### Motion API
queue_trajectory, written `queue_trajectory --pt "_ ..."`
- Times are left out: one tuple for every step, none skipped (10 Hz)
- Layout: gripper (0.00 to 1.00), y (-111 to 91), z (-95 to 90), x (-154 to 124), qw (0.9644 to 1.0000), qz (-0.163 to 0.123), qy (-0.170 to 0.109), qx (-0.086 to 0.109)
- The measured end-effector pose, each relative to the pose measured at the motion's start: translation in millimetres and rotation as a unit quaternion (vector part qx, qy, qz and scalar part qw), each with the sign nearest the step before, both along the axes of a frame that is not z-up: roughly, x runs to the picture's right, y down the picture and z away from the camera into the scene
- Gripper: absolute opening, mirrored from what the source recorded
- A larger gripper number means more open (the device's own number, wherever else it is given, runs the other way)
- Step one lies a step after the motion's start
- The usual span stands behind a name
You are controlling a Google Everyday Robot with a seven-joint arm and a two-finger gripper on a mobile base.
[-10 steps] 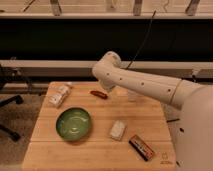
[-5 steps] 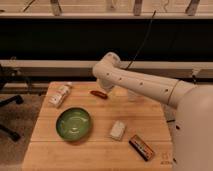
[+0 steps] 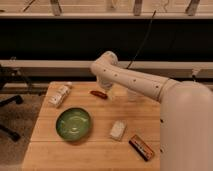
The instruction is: Place the pepper in the ceramic bowl
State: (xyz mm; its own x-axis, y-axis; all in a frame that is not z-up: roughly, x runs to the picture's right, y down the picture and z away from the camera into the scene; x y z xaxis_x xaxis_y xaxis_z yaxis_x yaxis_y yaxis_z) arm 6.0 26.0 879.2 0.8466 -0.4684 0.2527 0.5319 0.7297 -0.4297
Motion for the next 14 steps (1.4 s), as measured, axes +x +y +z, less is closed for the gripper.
queue_trajectory --pt "0.8 4.4 12.6 0.9 0.9999 0.001 0.006 -0.011" --pt "0.8 9.4 28.9 1.7 0.9994 0.009 0.015 -0.029" --pt "0.8 9.9 40.5 0.7 0.9986 0.022 0.022 -0.044" --pt "0.8 9.0 45.4 1.6 0.9976 0.036 0.029 -0.052" --pt "0.8 5.6 51.1 5.1 0.9963 0.052 0.039 -0.056" --pt "0.8 0.5 56.2 9.5 0.9947 0.067 0.05 -0.06" --pt "0.8 -4.5 61.8 10.6 0.9934 0.078 0.056 -0.062" --pt "0.8 -8.2 66.1 11.5 0.9922 0.087 0.061 -0.065" --pt "0.8 -9.1 71.0 9.7 0.991 0.095 0.065 -0.068" --pt "0.8 -5.0 73.8 8.6 0.9894 0.105 0.069 -0.072" --pt "0.8 -1.1 75.6 8.3 0.9885 0.11 0.071 -0.076" --pt "0.8 2.1 77.8 7.3 0.9875 0.116 0.072 -0.079" --pt "0.8 7.8 81.4 3.3 0.9863 0.122 0.073 -0.085" --pt "0.8 10.4 83.0 0.9 0.9858 0.124 0.072 -0.087"
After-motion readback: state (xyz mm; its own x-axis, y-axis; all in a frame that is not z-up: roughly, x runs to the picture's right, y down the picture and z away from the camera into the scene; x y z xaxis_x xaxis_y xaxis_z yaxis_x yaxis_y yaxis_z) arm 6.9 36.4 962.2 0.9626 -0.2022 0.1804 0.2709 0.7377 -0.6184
